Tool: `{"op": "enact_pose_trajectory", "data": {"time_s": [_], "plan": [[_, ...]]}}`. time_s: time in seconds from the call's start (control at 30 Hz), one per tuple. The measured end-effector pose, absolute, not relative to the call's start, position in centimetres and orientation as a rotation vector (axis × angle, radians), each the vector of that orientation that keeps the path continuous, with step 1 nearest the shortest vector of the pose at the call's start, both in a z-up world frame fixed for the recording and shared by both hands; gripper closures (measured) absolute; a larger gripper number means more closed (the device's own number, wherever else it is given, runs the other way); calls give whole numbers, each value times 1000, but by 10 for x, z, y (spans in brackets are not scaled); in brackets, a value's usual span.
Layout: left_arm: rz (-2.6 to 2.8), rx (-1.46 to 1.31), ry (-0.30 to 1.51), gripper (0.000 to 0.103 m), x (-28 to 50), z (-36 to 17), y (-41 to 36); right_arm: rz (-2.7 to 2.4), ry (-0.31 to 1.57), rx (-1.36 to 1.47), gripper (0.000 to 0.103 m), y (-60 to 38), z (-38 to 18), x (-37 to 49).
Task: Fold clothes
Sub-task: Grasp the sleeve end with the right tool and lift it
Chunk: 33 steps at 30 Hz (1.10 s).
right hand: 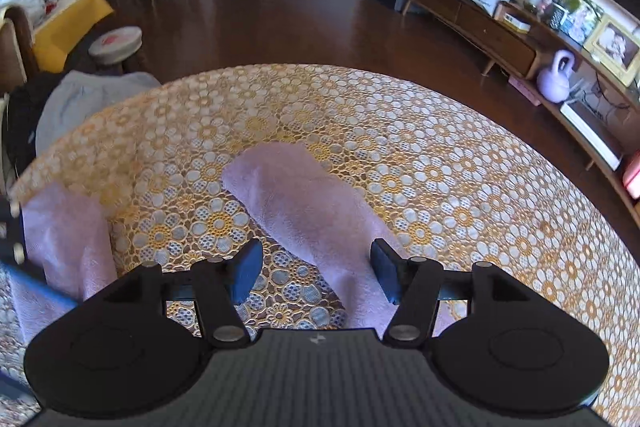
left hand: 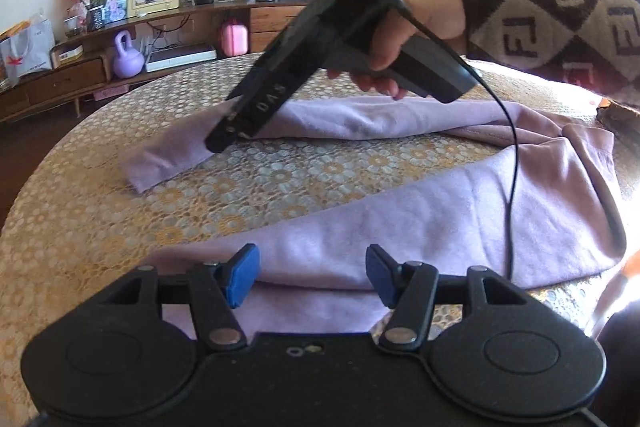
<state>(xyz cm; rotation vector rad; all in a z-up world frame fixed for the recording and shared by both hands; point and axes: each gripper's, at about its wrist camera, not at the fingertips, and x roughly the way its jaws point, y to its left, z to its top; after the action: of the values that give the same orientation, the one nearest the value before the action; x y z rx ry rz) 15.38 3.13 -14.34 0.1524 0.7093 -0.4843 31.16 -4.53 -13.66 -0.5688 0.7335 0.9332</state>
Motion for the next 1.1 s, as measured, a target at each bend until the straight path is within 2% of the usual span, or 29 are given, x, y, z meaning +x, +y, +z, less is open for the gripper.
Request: {"op": "enact_pose_trajectory", "data": {"time_s": [0.03, 0.07, 0.1, 0.17, 0.27, 0.5, 0.6, 0.97, 1.03, 1.1], "plan": [[-463, 145, 718, 0, 156, -145, 37, 907, 721, -583, 54, -43, -139, 311], [-442, 137, 729, 0, 159, -146, 43, 882, 712, -592, 74, -41, -141, 311], [-428, 124, 741, 0, 162, -149, 48, 859, 711, -586, 83, -44, -140, 315], [-424, 98, 755, 0, 164, -153, 52, 818, 697, -579, 89, -47, -137, 321], [-428, 109, 740, 0, 161, -153, 53, 787, 710, -523, 92, -52, -126, 341], [-445, 110, 723, 0, 159, -156, 55, 967, 870, -89, 92, -88, -95, 397], [-449, 118, 720, 0, 159, -157, 55, 1114, 906, -7, 93, -94, -91, 396], [-466, 136, 661, 0, 172, -129, 39, 685, 846, -211, 92, -85, -124, 432], [-467, 151, 645, 0, 184, -123, 35, 660, 843, -213, 89, -92, -120, 433], [-472, 170, 630, 0, 200, -115, 29, 601, 806, -262, 75, -101, -111, 431]]}}
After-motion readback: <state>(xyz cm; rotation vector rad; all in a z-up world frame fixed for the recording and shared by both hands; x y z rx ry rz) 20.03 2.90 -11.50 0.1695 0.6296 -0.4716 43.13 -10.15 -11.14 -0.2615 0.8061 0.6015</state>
